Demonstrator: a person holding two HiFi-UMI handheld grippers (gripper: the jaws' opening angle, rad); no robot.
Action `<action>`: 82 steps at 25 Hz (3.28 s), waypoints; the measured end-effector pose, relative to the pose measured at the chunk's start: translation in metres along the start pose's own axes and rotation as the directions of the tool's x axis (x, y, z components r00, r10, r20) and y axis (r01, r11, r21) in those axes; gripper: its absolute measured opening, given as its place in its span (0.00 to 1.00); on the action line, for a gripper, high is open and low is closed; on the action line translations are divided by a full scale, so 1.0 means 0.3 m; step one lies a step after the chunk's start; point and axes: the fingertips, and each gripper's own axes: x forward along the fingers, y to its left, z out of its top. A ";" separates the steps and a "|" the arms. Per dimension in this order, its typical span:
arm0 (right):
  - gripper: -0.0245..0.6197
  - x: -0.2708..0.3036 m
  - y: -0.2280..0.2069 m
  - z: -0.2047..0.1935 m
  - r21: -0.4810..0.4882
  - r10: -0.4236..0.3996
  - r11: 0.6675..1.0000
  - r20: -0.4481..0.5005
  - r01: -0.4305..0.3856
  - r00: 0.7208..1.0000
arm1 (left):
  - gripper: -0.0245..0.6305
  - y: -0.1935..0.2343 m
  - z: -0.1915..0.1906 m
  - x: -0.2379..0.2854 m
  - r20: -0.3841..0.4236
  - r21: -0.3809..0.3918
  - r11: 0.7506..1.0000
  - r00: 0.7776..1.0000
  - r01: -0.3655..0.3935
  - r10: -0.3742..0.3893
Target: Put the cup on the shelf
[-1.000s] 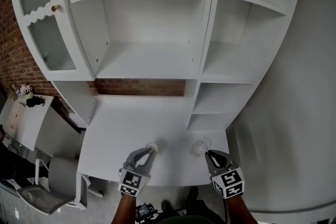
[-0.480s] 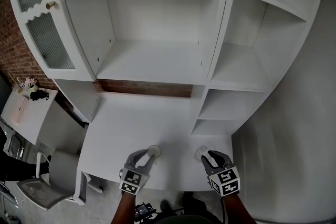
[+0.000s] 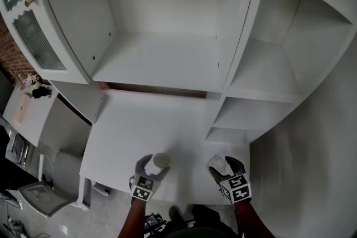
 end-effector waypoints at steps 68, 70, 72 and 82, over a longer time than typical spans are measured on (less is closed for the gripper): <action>0.78 0.363 -0.120 -0.396 -0.033 0.017 0.999 -0.233 -0.026 0.972 | 0.65 0.079 -0.301 0.293 -0.092 -0.065 0.987 0.986 -0.146 0.139; 0.78 0.356 -0.115 -0.391 -0.036 0.016 0.999 -0.226 -0.024 0.974 | 0.65 0.080 -0.289 0.276 -0.090 -0.068 0.988 0.987 -0.142 0.135; 0.78 0.347 -0.110 -0.378 -0.039 0.014 0.999 -0.216 -0.023 0.976 | 0.65 0.082 -0.273 0.260 -0.087 -0.065 0.989 0.988 -0.136 0.130; 0.78 0.259 -0.079 -0.255 -0.056 -0.005 0.998 -0.162 -0.004 0.987 | 0.65 0.110 -0.152 0.149 -0.057 -0.041 0.988 0.988 -0.146 0.143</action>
